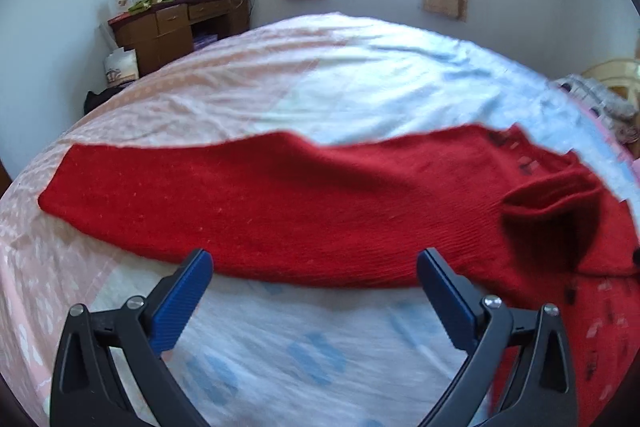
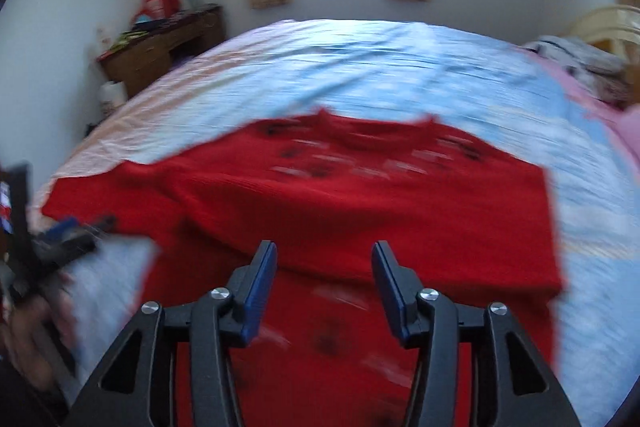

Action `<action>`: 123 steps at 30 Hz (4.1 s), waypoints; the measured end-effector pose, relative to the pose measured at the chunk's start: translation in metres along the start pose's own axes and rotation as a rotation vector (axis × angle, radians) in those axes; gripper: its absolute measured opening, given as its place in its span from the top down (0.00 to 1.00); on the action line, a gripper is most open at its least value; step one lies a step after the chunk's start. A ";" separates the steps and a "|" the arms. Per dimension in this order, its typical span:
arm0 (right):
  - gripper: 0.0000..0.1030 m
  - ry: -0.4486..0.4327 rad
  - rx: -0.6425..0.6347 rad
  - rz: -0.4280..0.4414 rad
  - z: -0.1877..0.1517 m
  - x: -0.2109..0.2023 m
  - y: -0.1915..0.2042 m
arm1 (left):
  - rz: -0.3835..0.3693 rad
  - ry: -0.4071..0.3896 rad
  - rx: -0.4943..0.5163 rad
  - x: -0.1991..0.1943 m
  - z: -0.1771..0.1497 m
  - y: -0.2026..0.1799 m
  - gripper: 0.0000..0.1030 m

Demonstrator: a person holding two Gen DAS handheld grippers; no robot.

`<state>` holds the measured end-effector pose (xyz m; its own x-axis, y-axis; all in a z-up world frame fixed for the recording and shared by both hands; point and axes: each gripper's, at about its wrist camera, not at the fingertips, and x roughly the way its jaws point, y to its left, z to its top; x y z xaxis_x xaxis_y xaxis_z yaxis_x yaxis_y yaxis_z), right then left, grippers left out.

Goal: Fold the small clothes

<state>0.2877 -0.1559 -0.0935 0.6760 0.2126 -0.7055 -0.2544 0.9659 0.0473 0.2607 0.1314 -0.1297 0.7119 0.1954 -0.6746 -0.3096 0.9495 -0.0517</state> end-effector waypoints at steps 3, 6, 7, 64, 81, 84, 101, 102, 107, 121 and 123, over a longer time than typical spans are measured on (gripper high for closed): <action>0.49 0.003 0.031 -0.080 -0.022 -0.022 -0.043 | -0.085 -0.047 0.004 -0.024 0.013 -0.020 0.00; 0.48 0.000 0.077 -0.104 -0.045 -0.038 -0.072 | -0.143 -0.041 0.021 -0.030 0.025 -0.044 0.00; 0.48 0.004 0.092 -0.096 -0.056 -0.042 -0.079 | -0.151 -0.034 0.029 -0.029 0.028 -0.054 0.00; 0.42 -0.077 0.033 -0.222 -0.114 -0.050 -0.089 | -0.321 0.203 -0.163 0.034 0.015 -0.069 0.36; 0.38 -0.079 0.033 -0.227 -0.115 -0.050 -0.091 | -0.156 0.110 -0.062 0.018 -0.004 -0.069 0.32; 0.35 -0.079 0.031 -0.232 -0.115 -0.049 -0.091 | -0.217 0.100 -0.085 0.014 0.001 -0.069 0.32; 0.31 -0.086 0.033 -0.252 -0.117 -0.048 -0.088 | -0.236 0.069 -0.056 0.013 0.016 -0.066 0.45; 0.31 -0.086 0.032 -0.253 -0.117 -0.048 -0.088 | -0.254 0.086 -0.077 0.018 0.021 -0.063 0.45; 0.31 -0.087 0.028 -0.258 -0.117 -0.048 -0.087 | -0.318 0.211 -0.103 0.056 0.024 -0.066 0.56; 0.29 -0.088 0.032 -0.258 -0.117 -0.049 -0.087 | -0.219 -0.005 -0.084 0.012 0.004 -0.061 0.88; 0.29 -0.083 0.039 -0.250 -0.116 -0.050 -0.088 | -0.207 0.047 -0.109 0.021 0.002 -0.056 0.88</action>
<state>0.1958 -0.2689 -0.1442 0.7690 -0.0234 -0.6388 -0.0466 0.9946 -0.0926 0.2946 0.0831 -0.1393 0.7377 -0.0151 -0.6750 -0.2277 0.9356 -0.2698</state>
